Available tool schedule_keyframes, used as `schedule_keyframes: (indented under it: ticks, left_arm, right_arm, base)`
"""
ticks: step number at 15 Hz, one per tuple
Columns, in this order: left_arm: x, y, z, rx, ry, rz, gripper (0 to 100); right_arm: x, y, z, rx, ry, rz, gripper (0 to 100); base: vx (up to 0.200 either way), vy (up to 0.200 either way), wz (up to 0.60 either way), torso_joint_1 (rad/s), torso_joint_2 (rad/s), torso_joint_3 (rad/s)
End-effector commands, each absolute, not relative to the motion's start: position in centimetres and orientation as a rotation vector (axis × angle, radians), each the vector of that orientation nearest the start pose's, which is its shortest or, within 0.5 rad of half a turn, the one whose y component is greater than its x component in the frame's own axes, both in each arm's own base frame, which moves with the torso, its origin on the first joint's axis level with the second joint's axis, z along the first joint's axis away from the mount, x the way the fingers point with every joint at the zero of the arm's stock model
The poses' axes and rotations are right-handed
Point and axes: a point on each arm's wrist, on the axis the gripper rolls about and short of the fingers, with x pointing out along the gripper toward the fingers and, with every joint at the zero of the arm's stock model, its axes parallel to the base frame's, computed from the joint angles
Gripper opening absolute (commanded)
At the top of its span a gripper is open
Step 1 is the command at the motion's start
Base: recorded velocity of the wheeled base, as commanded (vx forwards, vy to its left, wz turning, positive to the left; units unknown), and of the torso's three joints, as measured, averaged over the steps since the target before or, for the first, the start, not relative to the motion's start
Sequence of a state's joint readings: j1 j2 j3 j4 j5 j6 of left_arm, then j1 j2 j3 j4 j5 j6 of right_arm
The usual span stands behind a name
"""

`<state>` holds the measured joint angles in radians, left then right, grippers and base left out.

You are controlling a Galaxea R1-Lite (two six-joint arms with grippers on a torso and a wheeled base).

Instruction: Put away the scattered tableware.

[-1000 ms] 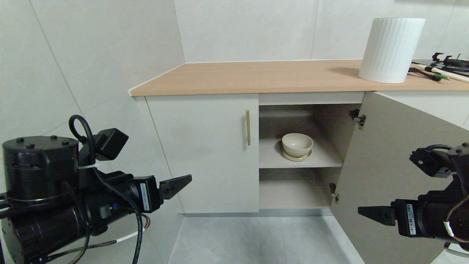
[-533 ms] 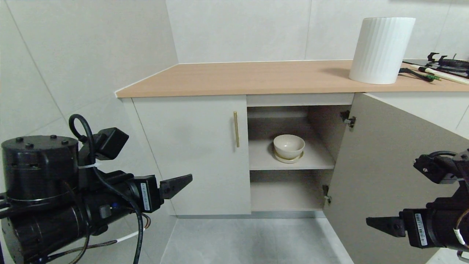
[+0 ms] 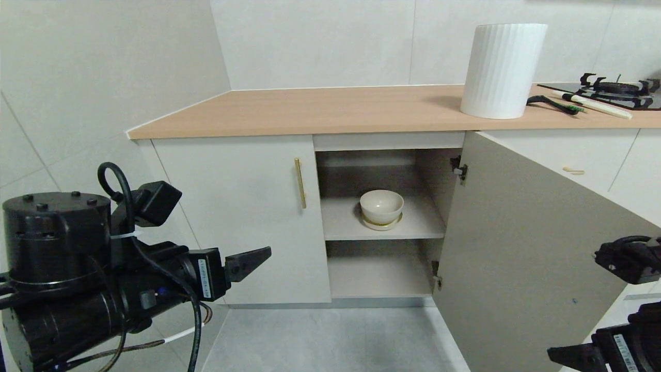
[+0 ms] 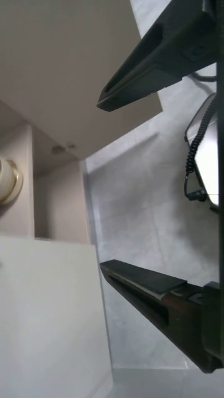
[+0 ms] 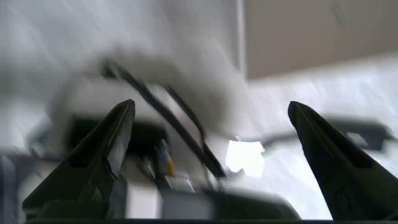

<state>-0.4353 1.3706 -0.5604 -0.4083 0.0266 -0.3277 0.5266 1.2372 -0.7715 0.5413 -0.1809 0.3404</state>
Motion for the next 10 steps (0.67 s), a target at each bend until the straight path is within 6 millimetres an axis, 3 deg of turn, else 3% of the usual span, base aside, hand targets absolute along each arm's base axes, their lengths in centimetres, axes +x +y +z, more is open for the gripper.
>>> schedule_keyframes:
  ticks: [1,4,10]
  left_arm:
    - [19.0,-8.8,17.9,-0.227,0.457,-0.335,100]
    - [19.1,-8.8,17.8,-0.226,0.460,-0.334,100]
    - [19.1,-8.8,17.8,-0.225,0.463,-0.335,100]
  right_arm:
    - [11.7,6.3,20.2,-0.045,0.969,0.159,100]
    - [10.3,5.4,21.6,-0.065,0.985,0.148,100]
    - [9.7,3.1,23.3,-0.090,0.852,-0.083,100]
  base:
    - [0.000,0.000,0.00,0.000,0.00,0.000]
    - [0.000,0.000,0.00,0.000,0.00,0.000]
    - [0.000,0.000,0.00,0.000,0.00,0.000]
